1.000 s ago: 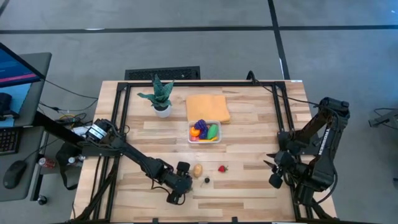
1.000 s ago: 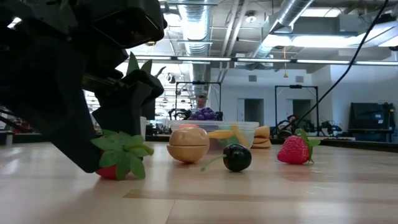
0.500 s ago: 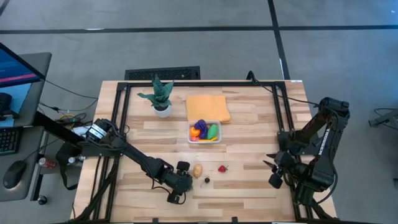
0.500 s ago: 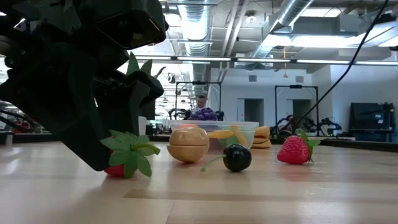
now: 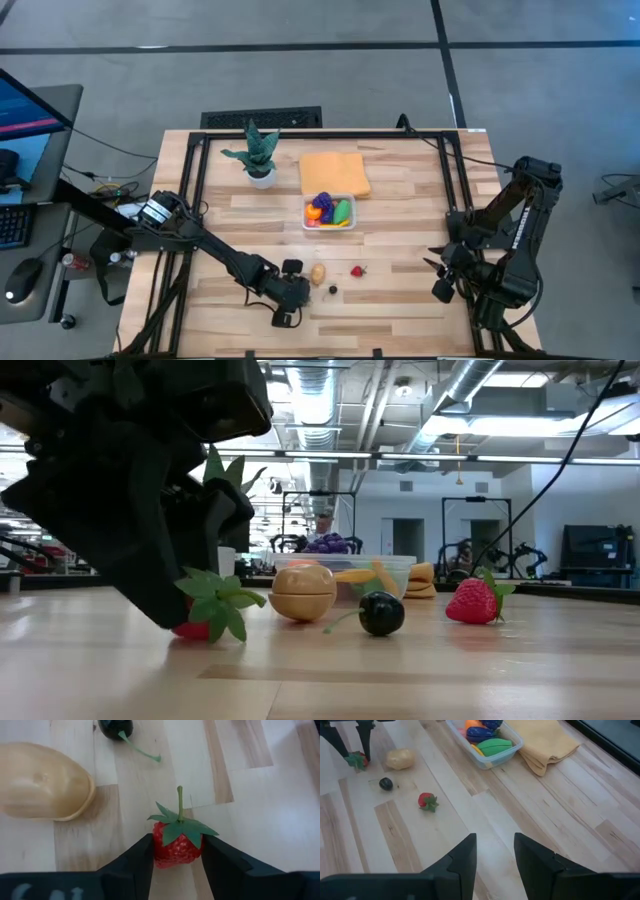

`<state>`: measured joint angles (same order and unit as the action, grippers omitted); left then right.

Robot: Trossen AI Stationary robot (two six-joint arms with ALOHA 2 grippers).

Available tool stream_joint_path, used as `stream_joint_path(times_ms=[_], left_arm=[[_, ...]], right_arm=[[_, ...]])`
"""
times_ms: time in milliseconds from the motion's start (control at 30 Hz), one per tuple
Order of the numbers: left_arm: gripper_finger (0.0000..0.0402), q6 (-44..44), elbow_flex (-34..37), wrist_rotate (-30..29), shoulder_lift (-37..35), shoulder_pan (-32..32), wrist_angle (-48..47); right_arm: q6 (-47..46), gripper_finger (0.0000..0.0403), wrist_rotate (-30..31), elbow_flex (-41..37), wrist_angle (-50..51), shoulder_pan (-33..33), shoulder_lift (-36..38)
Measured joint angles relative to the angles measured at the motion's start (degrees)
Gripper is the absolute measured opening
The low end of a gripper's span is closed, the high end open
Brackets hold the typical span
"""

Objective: Pick and placing Produce into tupperware
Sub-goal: Put the left red strawberry into the transparent bin

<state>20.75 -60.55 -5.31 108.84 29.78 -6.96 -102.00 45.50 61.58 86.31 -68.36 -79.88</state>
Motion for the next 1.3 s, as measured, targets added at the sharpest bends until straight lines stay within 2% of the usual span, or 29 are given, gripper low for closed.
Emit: stream_joint_path(times_ms=[700,1300], left_arm=[[0.0144,-2.3,-7.3,-0.1,0.0,-0.1,-10.2],[0.0144,-2.5,-12.5,-5.0,0.0,-0.2,-20.9]], right_arm=[[0.0,0.0124,0.0,0.0,-1.3,0.0,0.0],[0.4,0.0124,0.0,0.0,-3.0,-0.2,-0.1]])
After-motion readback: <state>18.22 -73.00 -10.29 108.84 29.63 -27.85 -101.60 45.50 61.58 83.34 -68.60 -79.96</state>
